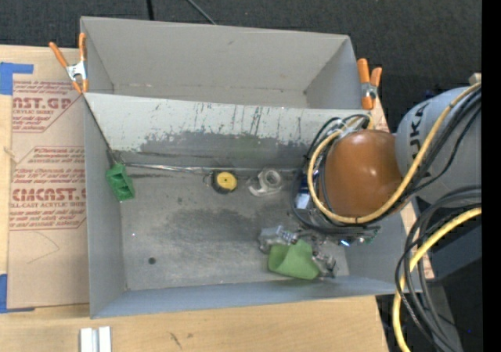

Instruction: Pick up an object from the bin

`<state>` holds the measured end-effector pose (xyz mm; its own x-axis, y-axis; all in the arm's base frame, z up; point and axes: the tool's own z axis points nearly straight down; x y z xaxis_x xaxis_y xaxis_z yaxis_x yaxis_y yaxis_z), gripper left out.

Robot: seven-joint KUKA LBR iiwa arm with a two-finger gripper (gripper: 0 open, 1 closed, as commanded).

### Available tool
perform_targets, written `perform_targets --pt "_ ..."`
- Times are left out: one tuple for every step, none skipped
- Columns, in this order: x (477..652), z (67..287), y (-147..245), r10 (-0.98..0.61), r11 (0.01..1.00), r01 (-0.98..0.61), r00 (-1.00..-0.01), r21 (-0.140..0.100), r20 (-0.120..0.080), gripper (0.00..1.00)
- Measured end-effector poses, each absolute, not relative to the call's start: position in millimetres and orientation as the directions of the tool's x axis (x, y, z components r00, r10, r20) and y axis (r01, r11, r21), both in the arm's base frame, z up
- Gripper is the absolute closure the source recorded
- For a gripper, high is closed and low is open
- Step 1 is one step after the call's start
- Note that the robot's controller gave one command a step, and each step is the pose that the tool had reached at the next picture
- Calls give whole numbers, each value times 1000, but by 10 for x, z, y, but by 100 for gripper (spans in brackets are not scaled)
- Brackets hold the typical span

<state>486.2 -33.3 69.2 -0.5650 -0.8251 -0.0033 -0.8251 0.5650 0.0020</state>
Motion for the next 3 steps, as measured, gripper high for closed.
perform_targets --pt "4874 703 -346 -823 568 -823 -568 -1 -4 100" --pt "5083 1906 -122 -804 594 -804 -594 -7 -8 100" --pt "5036 2739 -89 -813 582 -813 -582 -8 -7 100"
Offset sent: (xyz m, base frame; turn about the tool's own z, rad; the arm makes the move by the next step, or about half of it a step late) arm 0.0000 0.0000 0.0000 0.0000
